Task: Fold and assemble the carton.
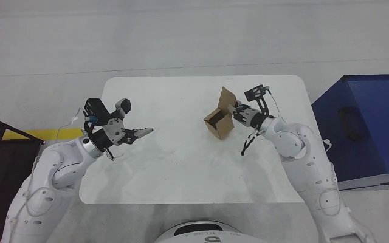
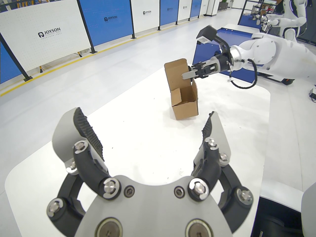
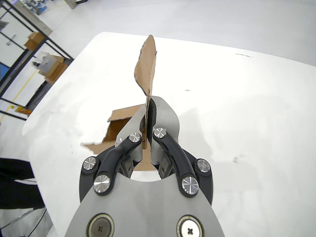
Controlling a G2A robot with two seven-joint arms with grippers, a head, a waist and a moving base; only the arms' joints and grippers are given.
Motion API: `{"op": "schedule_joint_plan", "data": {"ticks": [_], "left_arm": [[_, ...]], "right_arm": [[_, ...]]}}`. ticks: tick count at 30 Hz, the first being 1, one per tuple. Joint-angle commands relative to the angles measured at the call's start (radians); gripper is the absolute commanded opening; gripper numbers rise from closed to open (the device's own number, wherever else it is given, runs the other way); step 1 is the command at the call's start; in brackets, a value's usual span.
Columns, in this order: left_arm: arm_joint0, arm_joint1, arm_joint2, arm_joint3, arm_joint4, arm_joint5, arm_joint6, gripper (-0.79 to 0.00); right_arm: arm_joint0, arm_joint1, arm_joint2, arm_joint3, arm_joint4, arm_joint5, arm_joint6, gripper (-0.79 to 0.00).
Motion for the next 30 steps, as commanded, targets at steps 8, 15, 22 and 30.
{"op": "schedule_joint_plan", "data": {"ticks": [8,15,22,30], "left_arm": [[0.0,0.0,0.0,0.0,0.0,0.0,0.0,0.0],[0.0,0.0,0.0,0.0,0.0,0.0,0.0,0.0],[0.0,0.0,0.0,0.0,0.0,0.0,0.0,0.0],[0.0,0.0,0.0,0.0,0.0,0.0,0.0,0.0]], "right_arm": [[0.075,0.004,-0.087,0.087,0.134,-0.373,0.057,-0.785],[0.197,-0.003,-0.168,0.308,0.299,-0.594,0.062,-0.219],[0.257,0.002,-0.167,0.349,0.235,-0.483,0.048,0.0],[0.023,0.045,-0.016,-0.002,0.032,-0.345,-0.009,0.0]]}}
